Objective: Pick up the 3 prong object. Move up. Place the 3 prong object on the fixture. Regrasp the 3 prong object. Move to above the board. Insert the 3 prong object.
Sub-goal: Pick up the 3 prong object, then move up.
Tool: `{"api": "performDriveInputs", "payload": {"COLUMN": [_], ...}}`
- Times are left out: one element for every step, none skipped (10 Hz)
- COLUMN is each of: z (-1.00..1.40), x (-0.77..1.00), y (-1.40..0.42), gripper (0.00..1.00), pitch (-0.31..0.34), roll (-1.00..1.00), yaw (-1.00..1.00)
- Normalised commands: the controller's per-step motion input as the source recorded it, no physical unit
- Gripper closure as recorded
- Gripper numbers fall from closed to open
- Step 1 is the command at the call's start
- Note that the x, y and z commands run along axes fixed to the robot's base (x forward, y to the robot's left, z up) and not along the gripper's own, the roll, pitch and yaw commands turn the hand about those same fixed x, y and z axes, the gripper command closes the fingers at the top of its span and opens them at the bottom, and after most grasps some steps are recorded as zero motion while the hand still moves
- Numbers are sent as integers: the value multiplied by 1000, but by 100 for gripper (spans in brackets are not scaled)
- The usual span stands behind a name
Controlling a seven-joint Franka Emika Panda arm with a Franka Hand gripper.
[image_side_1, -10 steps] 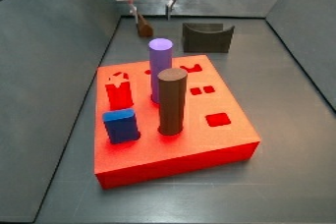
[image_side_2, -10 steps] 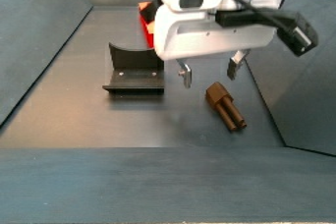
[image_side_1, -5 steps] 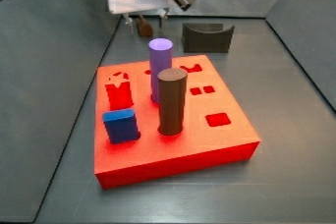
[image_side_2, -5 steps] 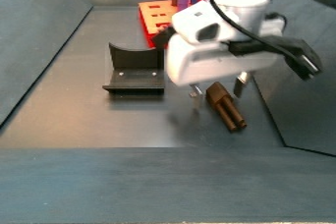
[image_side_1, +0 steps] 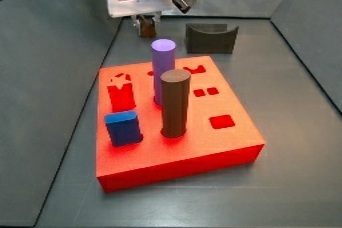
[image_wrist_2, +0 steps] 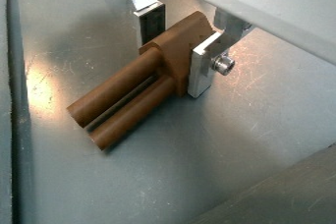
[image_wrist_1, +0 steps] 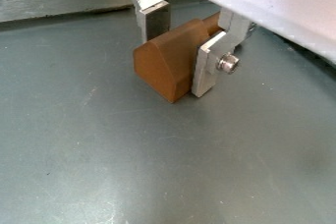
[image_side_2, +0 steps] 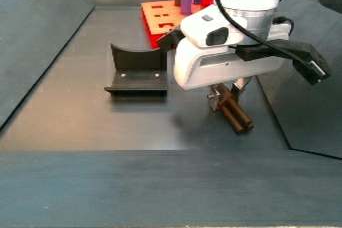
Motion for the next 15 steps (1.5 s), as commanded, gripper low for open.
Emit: {"api": "performDriveInputs", "payload": {"z": [0,0,0,0,0,0,0,0,0,833,807,747,600,438,314], "x": [0,0,0,0,0,0,0,0,0,0,-47,-58,-43,-28,-23], "y": [0,0,0,0,0,0,0,0,0,0,73,57,28,17,9], "gripper": [100,100,100,100,100,100,100,100,100,100,100,100,100,100,100], "pitch": [0,0,0,0,0,0,0,0,0,0,19,26,35,55,69], "roll": [0,0,0,0,0,0,0,0,0,0,11,18,39,64,83], "yaw": [0,0,0,0,0,0,0,0,0,0,26,16,-4,-13,-17]}}
